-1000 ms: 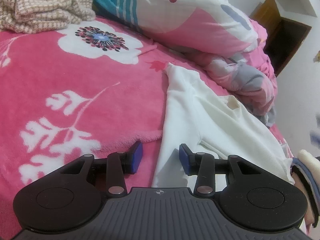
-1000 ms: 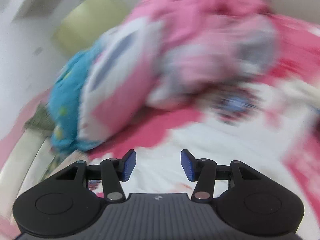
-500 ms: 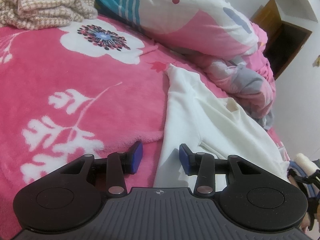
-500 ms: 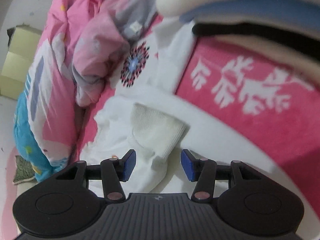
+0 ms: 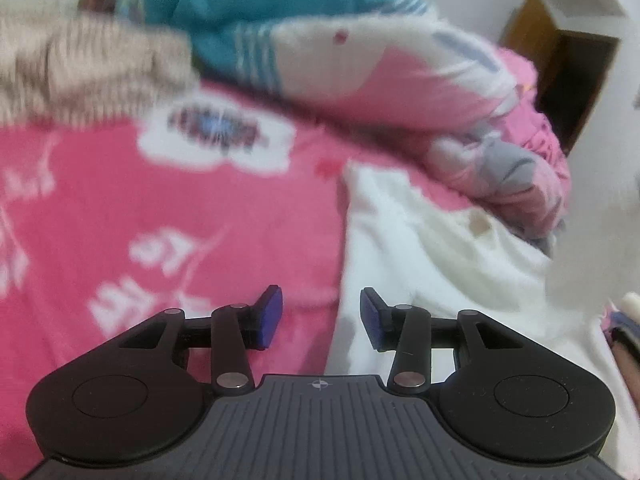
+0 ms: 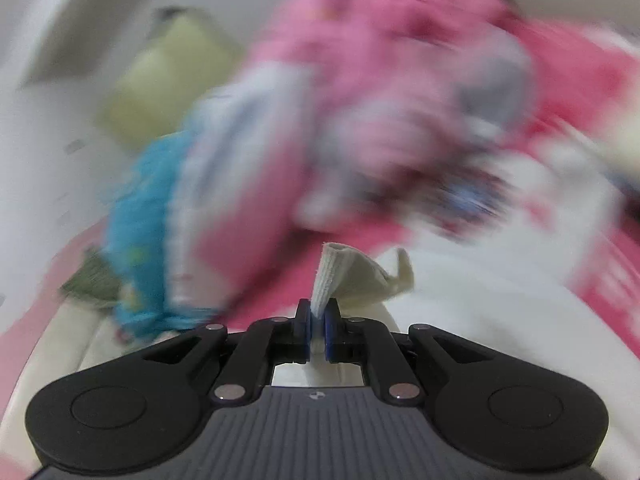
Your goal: Fold clothes
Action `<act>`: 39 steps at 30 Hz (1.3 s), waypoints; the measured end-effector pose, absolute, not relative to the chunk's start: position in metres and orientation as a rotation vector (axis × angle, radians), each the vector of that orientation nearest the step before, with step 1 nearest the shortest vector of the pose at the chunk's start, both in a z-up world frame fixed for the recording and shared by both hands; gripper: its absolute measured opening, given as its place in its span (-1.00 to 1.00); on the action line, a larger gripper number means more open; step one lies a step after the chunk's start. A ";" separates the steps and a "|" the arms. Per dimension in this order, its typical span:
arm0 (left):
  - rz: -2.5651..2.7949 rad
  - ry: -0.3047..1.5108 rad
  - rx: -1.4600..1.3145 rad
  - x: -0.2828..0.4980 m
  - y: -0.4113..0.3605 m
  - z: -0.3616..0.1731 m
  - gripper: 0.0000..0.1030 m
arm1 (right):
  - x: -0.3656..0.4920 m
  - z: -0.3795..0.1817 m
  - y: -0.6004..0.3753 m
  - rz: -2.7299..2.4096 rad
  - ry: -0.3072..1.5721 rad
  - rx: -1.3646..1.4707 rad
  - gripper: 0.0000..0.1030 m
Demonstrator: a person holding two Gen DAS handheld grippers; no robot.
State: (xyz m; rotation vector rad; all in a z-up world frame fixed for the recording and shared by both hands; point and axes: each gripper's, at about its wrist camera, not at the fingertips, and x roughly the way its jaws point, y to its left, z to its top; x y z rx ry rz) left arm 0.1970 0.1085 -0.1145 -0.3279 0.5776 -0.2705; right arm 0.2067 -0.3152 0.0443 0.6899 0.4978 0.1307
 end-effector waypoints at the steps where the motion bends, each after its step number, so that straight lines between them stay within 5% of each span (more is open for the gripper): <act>1: -0.287 0.557 -0.324 0.193 0.109 -0.112 -0.10 | 0.222 0.064 -0.294 0.185 0.484 0.650 -0.87; 7: -0.378 0.505 -0.381 0.183 0.124 -0.102 -0.09 | 0.305 0.148 -0.104 0.545 0.469 0.391 -0.88; 13: -0.290 0.537 -0.479 0.189 0.158 -0.111 -0.06 | 0.338 0.163 0.104 0.920 0.483 0.173 -0.83; 14: -0.270 0.548 -0.496 0.191 0.165 -0.114 -0.06 | 0.341 0.156 0.134 0.982 0.508 0.129 -0.75; 17: -0.215 0.578 -0.538 0.197 0.181 -0.120 -0.05 | 0.338 0.127 0.198 1.035 0.526 -0.058 -0.11; 19: -0.196 0.595 -0.560 0.199 0.188 -0.124 -0.05 | 0.339 0.112 0.208 1.027 0.501 -0.123 -0.08; 28: -0.181 0.598 -0.540 0.205 0.180 -0.125 -0.05 | 0.368 0.101 0.030 0.748 0.507 0.126 -0.06; 39: -0.092 0.572 -0.493 0.212 0.171 -0.095 -0.05 | 0.281 0.047 -0.253 0.289 0.574 0.233 -0.18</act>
